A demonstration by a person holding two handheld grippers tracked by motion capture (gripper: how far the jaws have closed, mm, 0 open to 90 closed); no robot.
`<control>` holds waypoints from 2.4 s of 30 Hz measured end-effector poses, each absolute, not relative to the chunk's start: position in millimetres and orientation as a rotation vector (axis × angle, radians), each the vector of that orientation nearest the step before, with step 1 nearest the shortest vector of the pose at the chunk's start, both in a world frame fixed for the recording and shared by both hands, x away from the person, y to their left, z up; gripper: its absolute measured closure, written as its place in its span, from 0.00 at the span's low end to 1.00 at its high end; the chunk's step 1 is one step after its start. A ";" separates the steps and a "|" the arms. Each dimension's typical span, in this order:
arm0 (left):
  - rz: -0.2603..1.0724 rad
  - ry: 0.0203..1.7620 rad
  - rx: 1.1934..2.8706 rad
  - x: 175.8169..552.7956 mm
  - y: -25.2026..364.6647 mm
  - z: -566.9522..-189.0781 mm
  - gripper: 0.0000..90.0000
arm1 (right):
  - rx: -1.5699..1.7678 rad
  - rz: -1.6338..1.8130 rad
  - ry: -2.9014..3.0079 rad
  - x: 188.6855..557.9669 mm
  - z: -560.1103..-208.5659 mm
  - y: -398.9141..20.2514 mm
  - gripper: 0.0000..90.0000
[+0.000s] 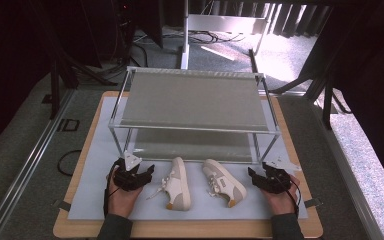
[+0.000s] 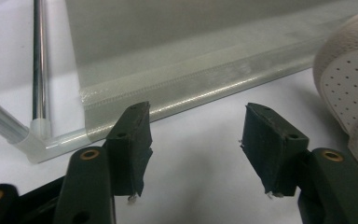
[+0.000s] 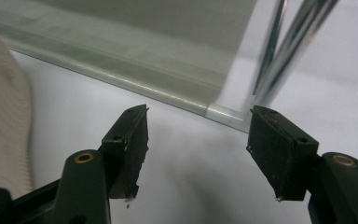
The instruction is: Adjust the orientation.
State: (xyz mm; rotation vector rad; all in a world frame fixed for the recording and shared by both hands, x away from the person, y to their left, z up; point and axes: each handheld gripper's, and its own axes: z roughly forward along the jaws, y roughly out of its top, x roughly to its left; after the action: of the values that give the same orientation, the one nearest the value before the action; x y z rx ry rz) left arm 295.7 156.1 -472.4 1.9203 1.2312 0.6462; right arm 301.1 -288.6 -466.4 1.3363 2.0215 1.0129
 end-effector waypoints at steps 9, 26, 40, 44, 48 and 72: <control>0.547 1.150 1.866 281.5 157.8 -466.6 0.52 | 1.325 0.988 2.022 296.2 -470.9 -289.0 0.41; 0.506 1.022 1.855 259.2 165.4 -447.6 0.49 | 1.307 0.992 2.024 289.8 -470.4 -290.3 0.40; 0.433 0.938 1.971 230.7 158.1 -464.0 0.49 | 1.301 1.013 1.996 281.0 -463.1 -295.9 0.40; 0.411 0.929 2.007 233.6 151.8 -471.1 0.49 | 1.292 1.016 1.992 280.6 -462.1 -294.9 0.40; 0.380 0.922 2.010 239.1 143.7 -475.1 0.51 | 1.287 1.018 1.990 280.6 -461.8 -294.4 0.40; 0.333 0.864 2.011 260.3 114.7 -459.4 0.82 | 1.295 1.007 1.995 281.1 -463.8 -295.2 0.40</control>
State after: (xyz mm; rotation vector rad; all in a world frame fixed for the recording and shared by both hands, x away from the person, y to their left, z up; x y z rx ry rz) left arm 260.3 114.7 -459.4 2.0110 0.8636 0.3332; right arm 281.1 -295.2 -463.8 1.2949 1.9955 1.0074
